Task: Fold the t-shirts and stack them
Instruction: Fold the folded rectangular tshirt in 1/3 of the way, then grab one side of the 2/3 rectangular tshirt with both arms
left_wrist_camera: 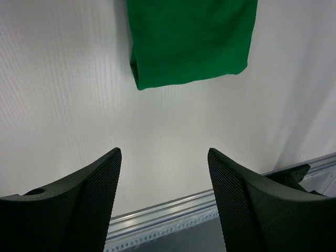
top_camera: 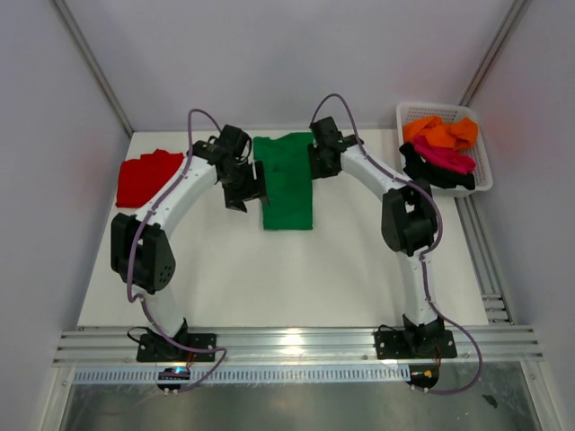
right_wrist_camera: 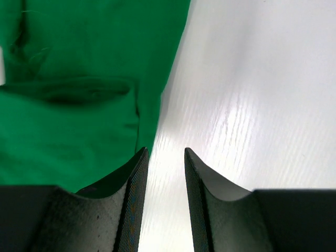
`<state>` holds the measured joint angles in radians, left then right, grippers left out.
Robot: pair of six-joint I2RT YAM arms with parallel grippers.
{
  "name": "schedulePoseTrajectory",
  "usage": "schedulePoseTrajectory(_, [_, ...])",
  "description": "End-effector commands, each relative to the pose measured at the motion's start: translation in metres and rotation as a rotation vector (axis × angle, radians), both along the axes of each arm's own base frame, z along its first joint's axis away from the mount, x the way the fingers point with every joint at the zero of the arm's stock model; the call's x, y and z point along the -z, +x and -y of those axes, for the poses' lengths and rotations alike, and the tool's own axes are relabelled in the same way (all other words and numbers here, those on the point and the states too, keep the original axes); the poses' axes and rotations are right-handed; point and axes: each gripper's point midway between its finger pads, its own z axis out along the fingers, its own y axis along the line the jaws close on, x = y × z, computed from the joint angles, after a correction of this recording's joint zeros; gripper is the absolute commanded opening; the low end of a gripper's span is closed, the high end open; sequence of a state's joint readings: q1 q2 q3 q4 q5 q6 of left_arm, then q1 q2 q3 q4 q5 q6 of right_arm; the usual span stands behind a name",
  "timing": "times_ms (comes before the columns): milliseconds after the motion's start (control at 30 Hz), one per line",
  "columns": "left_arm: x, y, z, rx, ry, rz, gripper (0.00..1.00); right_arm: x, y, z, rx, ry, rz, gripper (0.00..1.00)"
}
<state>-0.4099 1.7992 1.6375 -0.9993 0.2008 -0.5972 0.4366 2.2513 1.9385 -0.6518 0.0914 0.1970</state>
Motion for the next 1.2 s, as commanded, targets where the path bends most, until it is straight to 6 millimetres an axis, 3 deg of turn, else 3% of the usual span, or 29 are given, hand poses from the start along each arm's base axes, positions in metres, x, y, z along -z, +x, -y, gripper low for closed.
schedulePoseTrajectory(0, [-0.026,0.011,0.000,0.002,-0.015,0.075,0.69,-0.088,-0.010,0.001,-0.001,0.072,0.138,0.38])
schedulePoseTrajectory(67, [-0.027,0.013,0.001,0.006,-0.015,0.074,0.69,-0.091,-0.019,0.007,0.005,0.044,0.148,0.38])
schedulePoseTrajectory(100, [-0.029,0.015,0.002,0.008,-0.019,0.079,0.69,-0.107,-0.023,0.011,0.012,0.049,0.178,0.38])
schedulePoseTrajectory(233, [-0.029,0.017,0.006,0.010,-0.037,0.070,0.69,-0.122,-0.035,0.018,0.011,0.051,0.210,0.38])
schedulePoseTrajectory(400, [-0.029,0.019,0.006,0.006,-0.033,0.075,0.69,-0.126,-0.047,0.015,0.003,0.096,0.194,0.38])
schedulePoseTrajectory(500, [-0.036,0.023,0.001,-0.007,-0.006,0.104,0.69,-0.115,-0.053,-0.001,-0.020,0.181,0.160,0.38])
schedulePoseTrajectory(567, [-0.042,0.026,-0.005,-0.017,0.022,0.125,0.69,-0.108,-0.060,-0.023,-0.079,0.272,0.139,0.38])
schedulePoseTrajectory(733, [-0.061,0.042,-0.045,-0.131,0.206,0.244,0.69,-0.097,-0.064,-0.053,-0.122,0.379,0.110,0.38])
schedulePoseTrajectory(933, [-0.102,0.048,-0.094,-0.330,0.377,0.392,0.69,-0.079,-0.072,-0.083,-0.158,0.448,0.039,0.38])
schedulePoseTrajectory(1067, [-0.119,0.047,-0.102,-0.367,0.386,0.442,0.70,-0.063,-0.088,-0.110,-0.188,0.485,-0.021,0.38])
schedulePoseTrajectory(1167, [-0.118,0.046,-0.103,-0.362,0.400,0.433,0.70,-0.041,-0.103,-0.128,-0.207,0.481,-0.069,0.38])
